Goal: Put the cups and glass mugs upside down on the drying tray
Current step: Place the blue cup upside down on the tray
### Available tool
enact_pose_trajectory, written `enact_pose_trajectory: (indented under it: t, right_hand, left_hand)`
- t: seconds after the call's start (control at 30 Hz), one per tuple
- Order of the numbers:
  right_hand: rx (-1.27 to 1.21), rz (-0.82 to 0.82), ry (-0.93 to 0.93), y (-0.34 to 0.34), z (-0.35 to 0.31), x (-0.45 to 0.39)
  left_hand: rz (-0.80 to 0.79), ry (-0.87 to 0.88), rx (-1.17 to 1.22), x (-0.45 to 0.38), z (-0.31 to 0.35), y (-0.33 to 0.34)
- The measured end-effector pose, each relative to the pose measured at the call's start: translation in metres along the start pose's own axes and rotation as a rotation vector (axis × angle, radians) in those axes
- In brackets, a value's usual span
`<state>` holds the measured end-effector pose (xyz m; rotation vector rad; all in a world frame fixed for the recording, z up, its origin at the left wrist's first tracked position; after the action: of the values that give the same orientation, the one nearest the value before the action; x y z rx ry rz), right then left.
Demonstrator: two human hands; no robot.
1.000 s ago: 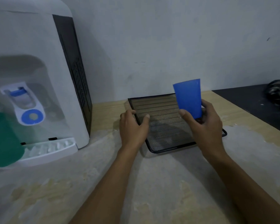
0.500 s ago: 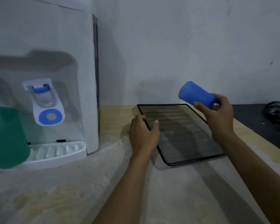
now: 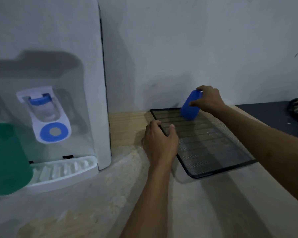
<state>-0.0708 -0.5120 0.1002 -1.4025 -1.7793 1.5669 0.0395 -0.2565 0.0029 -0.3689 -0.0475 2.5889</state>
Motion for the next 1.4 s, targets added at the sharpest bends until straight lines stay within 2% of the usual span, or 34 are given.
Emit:
enact_pose_trajectory:
  t: [0.27, 0.63, 0.83, 0.93, 1.17, 1.4]
  right_hand:
    - [-0.015, -0.073, 0.049, 0.021, -0.002, 0.000]
    - [-0.044, -0.051, 0.078, 0.024, -0.002, 0.011]
    - [-0.126, 0.077, 0.132, 0.001, -0.007, 0.051]
    - [-0.126, 0.130, 0.058, -0.012, -0.015, 0.099]
    - [0.045, 0.260, -0.211, -0.035, -0.045, 0.227]
    - [0.059, 0.278, -0.327, -0.018, -0.051, 0.275]
  left_hand:
    - [-0.007, -0.004, 0.005, 0.000, -0.001, 0.001]
    - [0.009, -0.003, 0.016, 0.000, -0.002, 0.001]
    - [0.042, -0.016, 0.053, -0.004, -0.006, -0.003]
    - [0.054, -0.022, 0.051, -0.006, -0.006, -0.004]
    - [0.011, -0.011, 0.070, 0.000, -0.001, -0.007]
    - [-0.025, -0.016, 0.063, 0.016, 0.007, -0.013]
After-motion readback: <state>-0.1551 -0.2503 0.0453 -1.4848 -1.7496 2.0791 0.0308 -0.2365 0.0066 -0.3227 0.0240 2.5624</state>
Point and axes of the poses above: each hand's wrist, its own x-axis away from the middle knuckle, its own y-axis out of the palm, z = x × y, the point moved 9 cm from there along -x, towards the middle knuckle, and after that the axes turned 14 degrees about x, right-handed, at the moved point
